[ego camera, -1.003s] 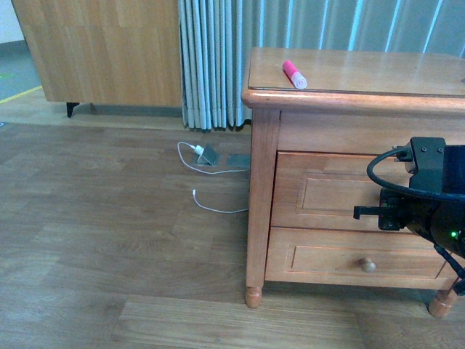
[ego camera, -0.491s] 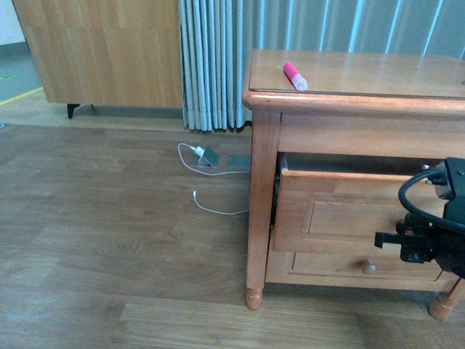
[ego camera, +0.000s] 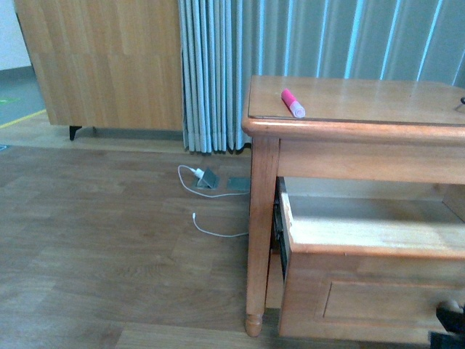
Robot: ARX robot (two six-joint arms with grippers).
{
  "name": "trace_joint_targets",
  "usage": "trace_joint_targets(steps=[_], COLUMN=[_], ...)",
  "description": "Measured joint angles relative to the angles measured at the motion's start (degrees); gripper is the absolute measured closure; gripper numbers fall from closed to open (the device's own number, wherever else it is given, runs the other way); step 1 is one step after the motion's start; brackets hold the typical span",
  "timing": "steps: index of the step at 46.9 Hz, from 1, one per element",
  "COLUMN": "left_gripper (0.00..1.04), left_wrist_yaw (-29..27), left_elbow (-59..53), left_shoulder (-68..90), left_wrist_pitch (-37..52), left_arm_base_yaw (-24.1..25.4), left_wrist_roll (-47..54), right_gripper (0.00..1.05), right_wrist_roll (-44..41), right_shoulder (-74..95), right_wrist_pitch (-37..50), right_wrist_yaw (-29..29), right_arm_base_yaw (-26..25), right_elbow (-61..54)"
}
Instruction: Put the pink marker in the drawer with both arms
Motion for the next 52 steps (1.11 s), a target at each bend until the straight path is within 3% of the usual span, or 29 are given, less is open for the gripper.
trace_joint_targets(steps=[6, 13, 27, 33, 40, 44, 52], left_gripper=[0.06, 0.06, 0.06, 0.06, 0.06, 0.06, 0.06], left_wrist_yaw=[0.00, 0.00, 0.00, 0.00, 0.00, 0.00, 0.00], left_elbow=[0.00, 0.00, 0.00, 0.00, 0.00, 0.00, 0.00], left_shoulder=[0.00, 0.00, 0.00, 0.00, 0.00, 0.00, 0.00], left_wrist_pitch=[0.00, 0.00, 0.00, 0.00, 0.00, 0.00, 0.00], left_arm_base_yaw=[0.00, 0.00, 0.00, 0.00, 0.00, 0.00, 0.00], left_wrist_roll=[0.00, 0.02, 0.00, 0.02, 0.00, 0.00, 0.00], right_gripper=[0.82, 0.60, 0.06, 0.09, 0.08, 0.08, 0.08], right_wrist_roll=[-0.11, -0.04, -1.22, -0.94, -2.27, -2.58, -3.87], right_shoulder=[-1.16, -5.49, -38.71, -52.13, -71.06, -76.15, -79.93], right_wrist_pitch=[0.81, -2.97, -29.51, -39.56, -53.86, -56.00, -56.37], right_wrist_yaw=[-1.38, -3.91, -12.70, -15.12, -21.75, -24.44, -22.08], right_arm_base_yaw=[-0.35, -0.87, -1.88, -4.26, -7.56, -8.81, -9.79], right_elbow=[-2.69, -5.05, -8.11, -8.00, -6.73, -6.73, -6.73])
